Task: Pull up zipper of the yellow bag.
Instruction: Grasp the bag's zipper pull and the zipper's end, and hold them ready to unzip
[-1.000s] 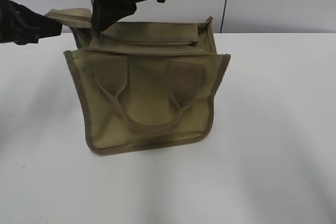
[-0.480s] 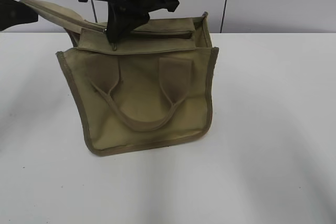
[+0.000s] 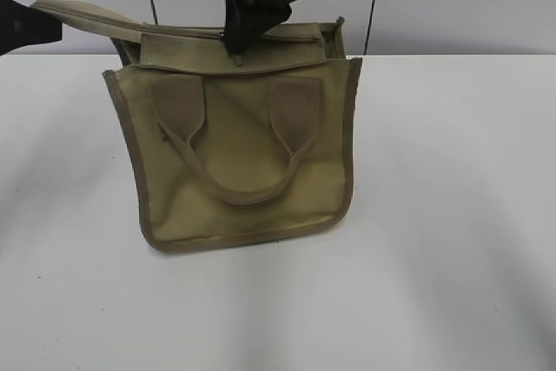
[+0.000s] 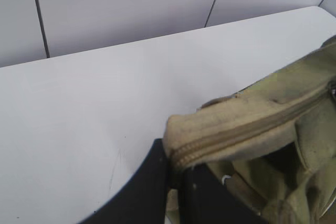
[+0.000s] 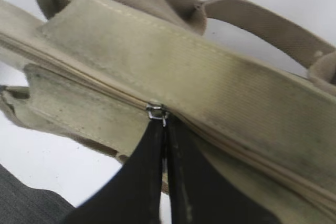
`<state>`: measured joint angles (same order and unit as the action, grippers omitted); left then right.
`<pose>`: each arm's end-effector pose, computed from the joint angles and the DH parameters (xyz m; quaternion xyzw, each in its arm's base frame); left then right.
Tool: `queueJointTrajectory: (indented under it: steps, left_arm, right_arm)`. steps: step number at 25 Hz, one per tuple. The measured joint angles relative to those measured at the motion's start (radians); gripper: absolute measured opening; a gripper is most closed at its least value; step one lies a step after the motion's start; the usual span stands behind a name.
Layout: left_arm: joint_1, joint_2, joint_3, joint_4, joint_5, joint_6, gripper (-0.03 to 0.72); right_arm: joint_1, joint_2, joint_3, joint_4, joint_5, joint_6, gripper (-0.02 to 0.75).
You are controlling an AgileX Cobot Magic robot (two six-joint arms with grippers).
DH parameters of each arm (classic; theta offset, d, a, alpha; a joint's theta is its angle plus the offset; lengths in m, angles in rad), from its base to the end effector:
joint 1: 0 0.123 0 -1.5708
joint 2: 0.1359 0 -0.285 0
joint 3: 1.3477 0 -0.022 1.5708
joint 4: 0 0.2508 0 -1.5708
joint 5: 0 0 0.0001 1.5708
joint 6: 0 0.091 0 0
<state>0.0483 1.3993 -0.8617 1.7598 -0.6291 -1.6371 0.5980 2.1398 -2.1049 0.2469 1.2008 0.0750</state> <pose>0.2893 -0.0386 0.2773 0.1925 0.8299 -0.2175 0.4764 0.3776 0.2823 0.2947 -0.2320 0.9424 0.1834 0.1562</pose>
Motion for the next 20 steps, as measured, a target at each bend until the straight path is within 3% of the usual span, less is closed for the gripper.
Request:
queueJointTrajectory:
  steps: [8,15,20]
  left_arm:
    - [0.001,0.0,0.007,-0.001,0.005,0.0,0.008]
    - [0.001,0.0,0.007,-0.001,0.002,0.0,0.008]
    - [0.001,0.0,0.007,-0.001,-0.012,0.0,0.011]
  right_arm:
    - [-0.061,-0.038,0.013,-0.057,0.016,-0.043,-0.013]
    - [-0.124,-0.131,0.192,-0.084,0.015,-0.066,-0.013]
    - [-0.14,-0.177,0.219,-0.083,0.01,-0.068,-0.008]
